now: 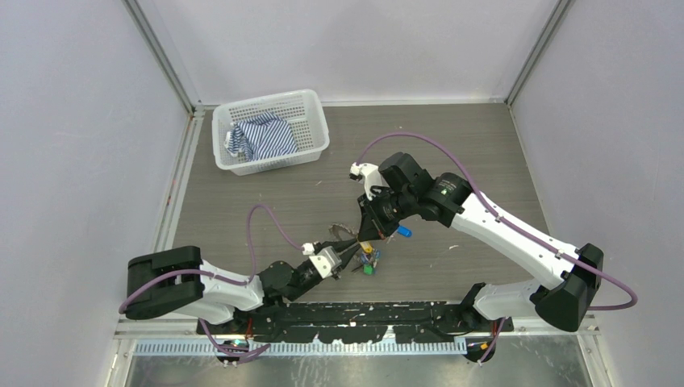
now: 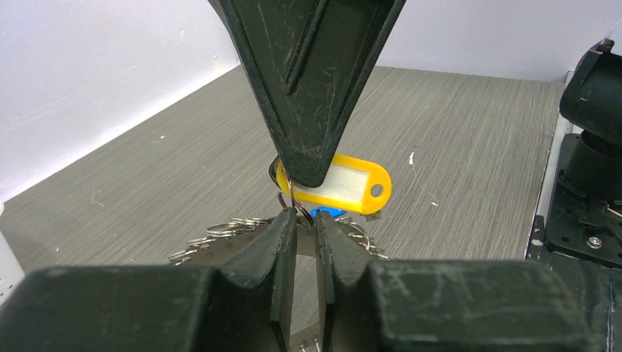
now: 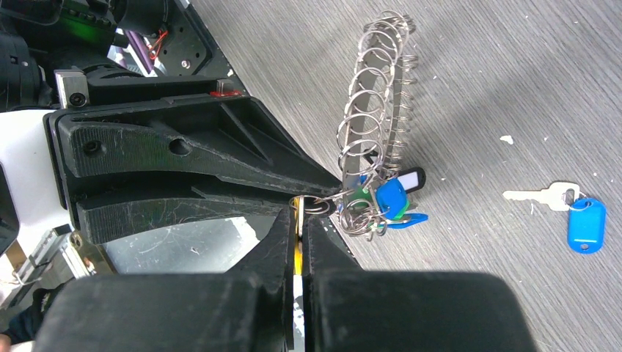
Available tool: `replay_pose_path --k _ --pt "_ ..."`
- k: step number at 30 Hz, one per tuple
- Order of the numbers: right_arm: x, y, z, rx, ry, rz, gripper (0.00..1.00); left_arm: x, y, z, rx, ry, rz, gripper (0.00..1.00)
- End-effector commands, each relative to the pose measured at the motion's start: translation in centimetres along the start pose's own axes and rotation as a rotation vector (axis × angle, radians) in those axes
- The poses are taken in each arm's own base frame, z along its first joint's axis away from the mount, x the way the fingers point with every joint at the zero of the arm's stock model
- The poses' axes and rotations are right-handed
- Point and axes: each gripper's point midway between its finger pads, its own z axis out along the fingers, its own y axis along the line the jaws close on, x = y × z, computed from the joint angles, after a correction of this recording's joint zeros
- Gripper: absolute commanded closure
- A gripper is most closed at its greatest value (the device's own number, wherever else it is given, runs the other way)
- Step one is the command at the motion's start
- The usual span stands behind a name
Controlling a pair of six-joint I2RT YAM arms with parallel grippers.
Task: Remove the keys from the keyring
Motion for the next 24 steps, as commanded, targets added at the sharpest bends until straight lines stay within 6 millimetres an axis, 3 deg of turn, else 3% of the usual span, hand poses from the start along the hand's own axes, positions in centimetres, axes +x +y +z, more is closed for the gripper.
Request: replay_pose_path --k 1,5,10,24 --pt "-1.9 1.7 -1.0 -0.063 -0.088 -0.036 0.99 -2.6 0.7 0.9 -0.046 -0.086 -0.031 0.85" --pt "-1.8 1.4 -1.0 -0.047 -0.096 -0.033 0.99 -2.4 0.6 0.9 -0.042 -0.082 -0.036 0.90" --pt "-2.6 -0.3 -1.4 0.047 -0.148 -0.001 0.99 -1.9 0.2 0.8 -0.028 -0.069 -0.046 0.99" --pt "-2.8 -1.9 -1.8 0.096 -0.218 0.060 0.99 -1.8 1.0 0.9 -0.094 -0.050 -0.035 1.00"
